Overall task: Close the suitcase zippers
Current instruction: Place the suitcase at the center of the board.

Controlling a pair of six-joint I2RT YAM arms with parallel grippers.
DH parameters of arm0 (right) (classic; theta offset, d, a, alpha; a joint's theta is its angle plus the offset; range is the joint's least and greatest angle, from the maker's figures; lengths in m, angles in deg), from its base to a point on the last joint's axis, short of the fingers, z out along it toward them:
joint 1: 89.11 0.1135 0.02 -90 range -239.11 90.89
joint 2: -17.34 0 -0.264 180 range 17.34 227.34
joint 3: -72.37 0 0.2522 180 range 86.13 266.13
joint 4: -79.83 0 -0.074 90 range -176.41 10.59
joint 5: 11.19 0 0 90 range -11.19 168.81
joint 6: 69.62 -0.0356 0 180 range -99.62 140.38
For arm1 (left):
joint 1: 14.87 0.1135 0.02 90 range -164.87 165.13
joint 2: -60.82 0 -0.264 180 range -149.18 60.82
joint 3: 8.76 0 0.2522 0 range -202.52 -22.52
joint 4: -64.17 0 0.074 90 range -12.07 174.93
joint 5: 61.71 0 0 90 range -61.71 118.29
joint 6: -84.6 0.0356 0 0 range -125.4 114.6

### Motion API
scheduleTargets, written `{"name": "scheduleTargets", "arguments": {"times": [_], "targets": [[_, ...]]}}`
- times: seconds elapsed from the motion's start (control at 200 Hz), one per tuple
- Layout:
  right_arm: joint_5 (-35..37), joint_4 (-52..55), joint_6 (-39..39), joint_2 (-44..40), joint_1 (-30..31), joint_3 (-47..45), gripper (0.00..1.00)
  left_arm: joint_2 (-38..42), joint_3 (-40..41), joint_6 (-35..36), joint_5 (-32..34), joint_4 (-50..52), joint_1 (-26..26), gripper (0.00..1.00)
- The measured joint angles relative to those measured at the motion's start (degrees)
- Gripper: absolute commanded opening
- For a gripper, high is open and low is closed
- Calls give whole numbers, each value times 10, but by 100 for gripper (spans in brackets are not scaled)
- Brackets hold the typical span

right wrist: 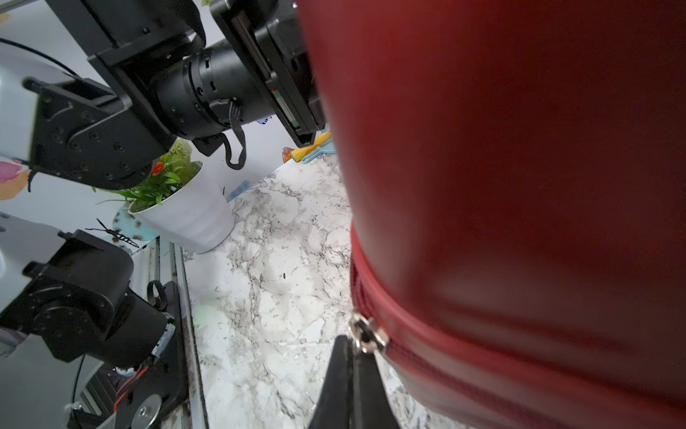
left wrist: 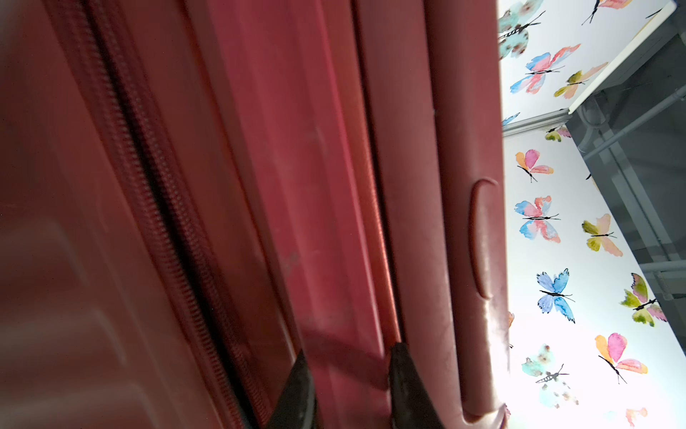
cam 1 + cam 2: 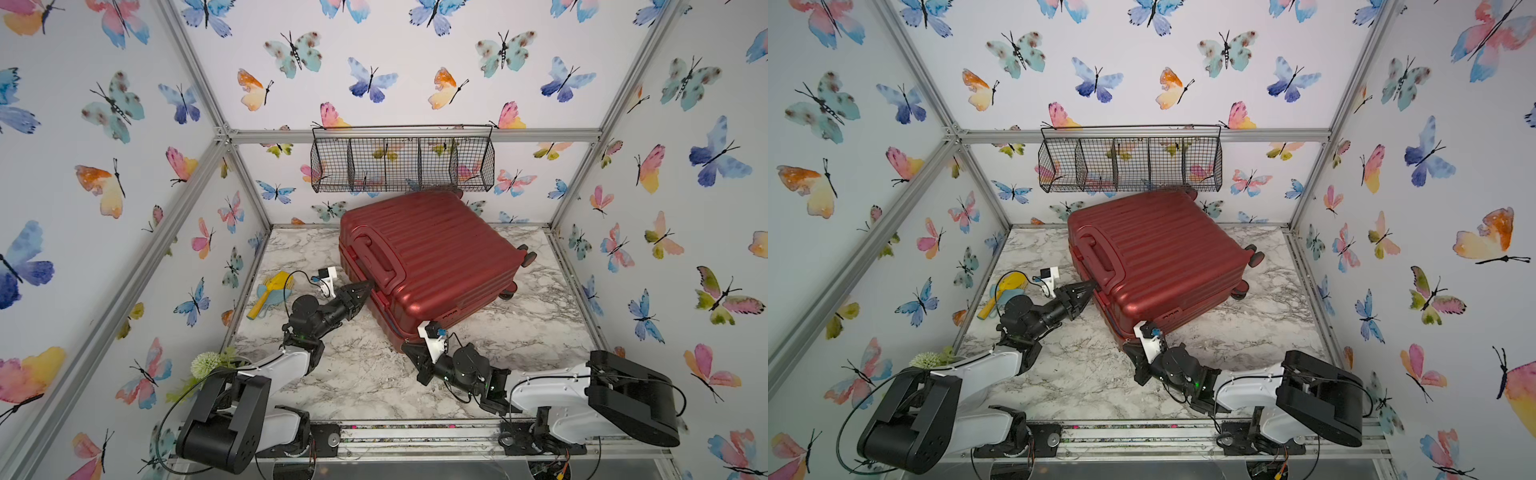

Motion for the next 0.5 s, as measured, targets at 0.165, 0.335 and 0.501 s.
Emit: {"name": "scheduleTargets", "arguments": {"times": [0.165,0.335,0.501], "targets": [[82,29,-57,44,30,62,3,1,-4,17,79,2,-16,0],[187,74,-120,90,56,135,2,15,-3,32,164,7,-38,0],[285,80,-175,131,87,170,3,41,6,48,200,32,-52,0]]}}
